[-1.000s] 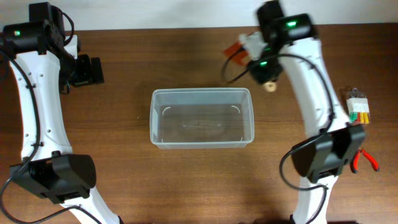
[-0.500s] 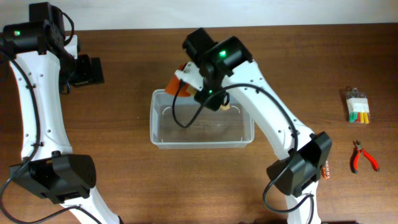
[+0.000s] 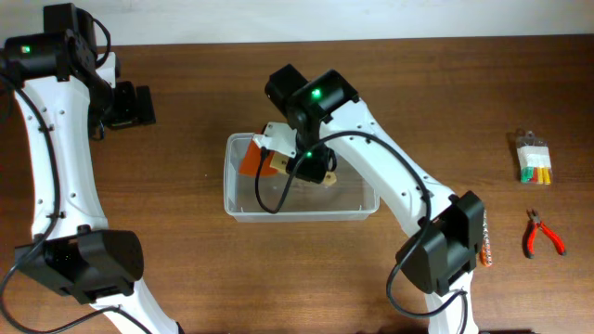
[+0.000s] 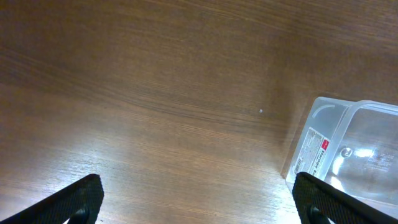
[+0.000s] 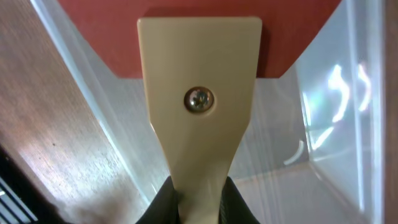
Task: Pack container
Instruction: 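Lift the orange scraper and carry it left over the container, then lower the scraper into the container and open the right gripper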
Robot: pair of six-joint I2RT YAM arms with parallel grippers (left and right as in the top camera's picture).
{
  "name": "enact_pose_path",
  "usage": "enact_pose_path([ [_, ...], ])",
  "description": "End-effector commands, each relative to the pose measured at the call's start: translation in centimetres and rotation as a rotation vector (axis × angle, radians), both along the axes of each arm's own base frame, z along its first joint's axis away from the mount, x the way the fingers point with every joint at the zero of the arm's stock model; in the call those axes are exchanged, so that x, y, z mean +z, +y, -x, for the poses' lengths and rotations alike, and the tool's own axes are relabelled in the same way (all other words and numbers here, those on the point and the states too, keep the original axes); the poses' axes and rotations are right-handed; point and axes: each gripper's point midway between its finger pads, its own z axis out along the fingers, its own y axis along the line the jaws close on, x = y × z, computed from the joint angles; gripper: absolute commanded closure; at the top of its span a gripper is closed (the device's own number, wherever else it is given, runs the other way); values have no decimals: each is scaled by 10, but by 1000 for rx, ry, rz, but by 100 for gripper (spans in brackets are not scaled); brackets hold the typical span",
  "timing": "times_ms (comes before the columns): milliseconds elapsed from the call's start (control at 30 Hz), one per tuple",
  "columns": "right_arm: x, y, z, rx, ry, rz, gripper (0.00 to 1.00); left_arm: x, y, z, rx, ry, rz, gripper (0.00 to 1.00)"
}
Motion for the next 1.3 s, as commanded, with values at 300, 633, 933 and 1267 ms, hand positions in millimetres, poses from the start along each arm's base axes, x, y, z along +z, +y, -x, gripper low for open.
enact_pose_path([
  [300,-42,-1,-9,9,12,8,91,4,4,0,-4,-10,-12,1],
  [633,-63,-27,-34,-107,43,13,90,4,4,0,-4,-11,-12,1],
  [933,-75,-45,-43,-165,85,1,89,4,4,0,-4,-10,-12,1],
  [1267,-74,-41,-39,-162,101,-13,89,4,4,0,-4,-11,-12,1],
])
